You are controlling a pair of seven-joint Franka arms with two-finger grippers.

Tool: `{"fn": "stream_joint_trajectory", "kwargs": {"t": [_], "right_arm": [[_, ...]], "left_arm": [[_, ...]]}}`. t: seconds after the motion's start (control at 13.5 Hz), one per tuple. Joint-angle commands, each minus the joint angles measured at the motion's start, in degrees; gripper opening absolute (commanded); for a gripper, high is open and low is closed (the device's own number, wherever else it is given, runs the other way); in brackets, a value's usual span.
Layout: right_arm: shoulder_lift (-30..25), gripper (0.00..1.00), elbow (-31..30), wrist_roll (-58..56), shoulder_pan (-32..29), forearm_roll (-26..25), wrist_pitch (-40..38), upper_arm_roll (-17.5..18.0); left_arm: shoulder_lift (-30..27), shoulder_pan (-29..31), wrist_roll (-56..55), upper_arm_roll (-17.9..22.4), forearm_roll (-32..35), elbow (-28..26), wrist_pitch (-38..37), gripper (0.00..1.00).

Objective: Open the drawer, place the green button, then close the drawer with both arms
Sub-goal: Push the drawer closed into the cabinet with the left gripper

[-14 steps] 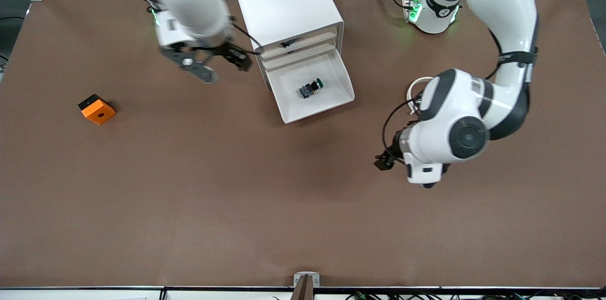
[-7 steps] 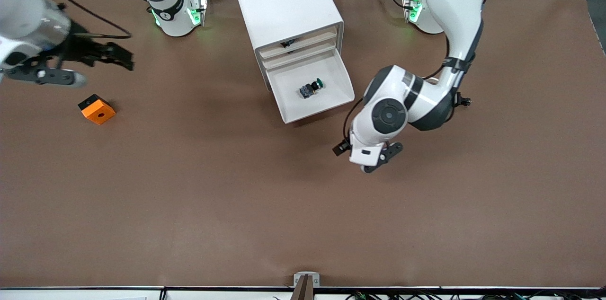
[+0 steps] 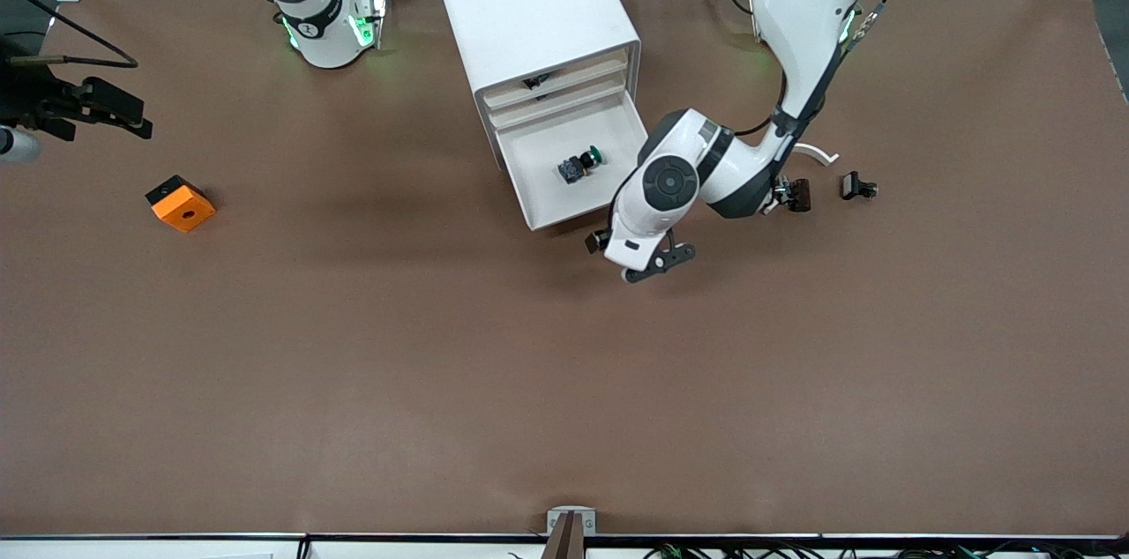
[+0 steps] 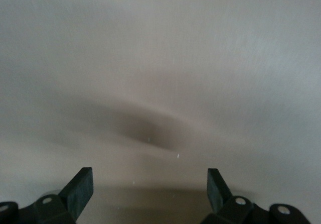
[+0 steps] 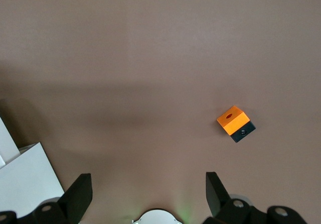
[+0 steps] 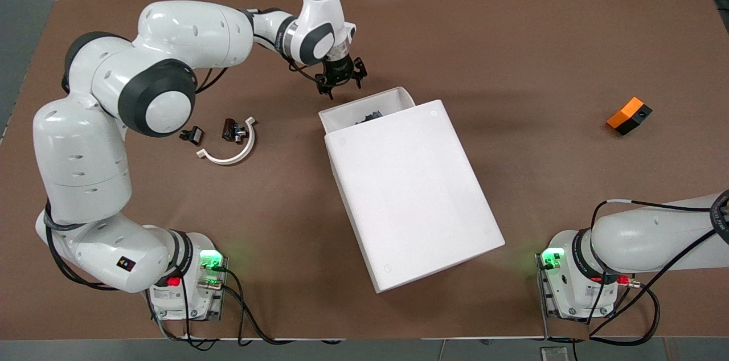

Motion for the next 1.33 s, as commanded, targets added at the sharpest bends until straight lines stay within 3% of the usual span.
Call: {"fn": "stream_joint_trajectory", "kwargs": {"t": [0.0, 0.59, 1.26], "right_arm": [[-0.7, 1.00, 1.5, 0.2, -0.3, -1.0, -0.5, 1.0], [-0.1, 1.00, 1.6, 0.0, -0.3, -0.9, 0.1, 0.9], [-0.1, 1.00, 1.6, -0.2, -0.3, -0.9, 0.0, 0.9]], "left_arm": [[-1.7, -1.7, -0.3, -0.7, 1.2, -3.0, 0.9, 1.00], [-5.3, -1.8, -4.7, -7.1, 0.8, -8.0, 0.6, 1.00], [-4.6, -2.2, -13.4, -14.0, 0.8, -9.8, 0.5, 1.00]]}}
